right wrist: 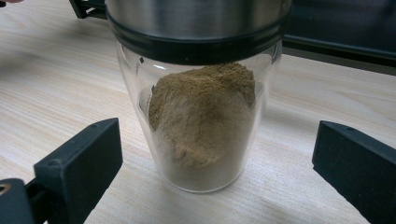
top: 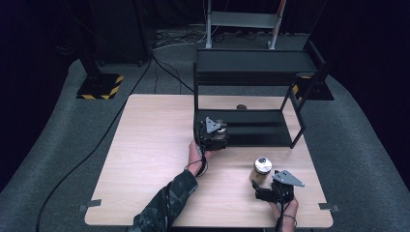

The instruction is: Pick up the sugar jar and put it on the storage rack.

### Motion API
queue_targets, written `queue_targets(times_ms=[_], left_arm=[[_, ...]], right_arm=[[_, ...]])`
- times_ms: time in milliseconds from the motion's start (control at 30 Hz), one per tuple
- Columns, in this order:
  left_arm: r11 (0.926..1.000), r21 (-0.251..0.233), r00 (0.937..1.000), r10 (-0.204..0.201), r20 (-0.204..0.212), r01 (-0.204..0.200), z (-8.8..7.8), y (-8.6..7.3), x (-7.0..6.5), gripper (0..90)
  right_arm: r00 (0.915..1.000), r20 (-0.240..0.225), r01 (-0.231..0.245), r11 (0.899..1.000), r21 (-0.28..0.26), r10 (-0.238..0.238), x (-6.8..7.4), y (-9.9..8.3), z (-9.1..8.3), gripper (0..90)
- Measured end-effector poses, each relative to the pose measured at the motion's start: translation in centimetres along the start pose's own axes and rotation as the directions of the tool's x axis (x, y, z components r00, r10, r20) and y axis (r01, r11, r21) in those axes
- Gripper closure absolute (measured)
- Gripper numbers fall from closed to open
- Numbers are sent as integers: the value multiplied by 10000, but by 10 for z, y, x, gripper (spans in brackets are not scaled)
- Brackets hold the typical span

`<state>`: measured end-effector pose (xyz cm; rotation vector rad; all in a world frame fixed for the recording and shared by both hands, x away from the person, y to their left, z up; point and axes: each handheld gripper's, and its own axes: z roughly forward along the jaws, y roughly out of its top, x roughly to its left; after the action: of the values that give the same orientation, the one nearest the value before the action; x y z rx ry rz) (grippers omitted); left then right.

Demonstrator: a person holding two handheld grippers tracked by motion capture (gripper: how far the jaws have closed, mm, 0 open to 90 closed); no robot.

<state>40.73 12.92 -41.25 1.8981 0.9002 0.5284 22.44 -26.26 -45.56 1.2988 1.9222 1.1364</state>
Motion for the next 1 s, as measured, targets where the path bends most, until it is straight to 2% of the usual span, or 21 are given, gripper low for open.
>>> queue_targets(times_ms=[200, 1000], left_arm=[[9999, -105, 10000, -60, -68, 59, 2, 1, 0, 301], [9998, 27, 9991, -187, -387, 189, 18, 4, 2, 302]], right_arm=[[10000, -10, 3, 10000, 9, -3, 0, 0, 0, 7], [10000, -56, 13, 10000, 31, -13, -1, 1, 0, 7]])
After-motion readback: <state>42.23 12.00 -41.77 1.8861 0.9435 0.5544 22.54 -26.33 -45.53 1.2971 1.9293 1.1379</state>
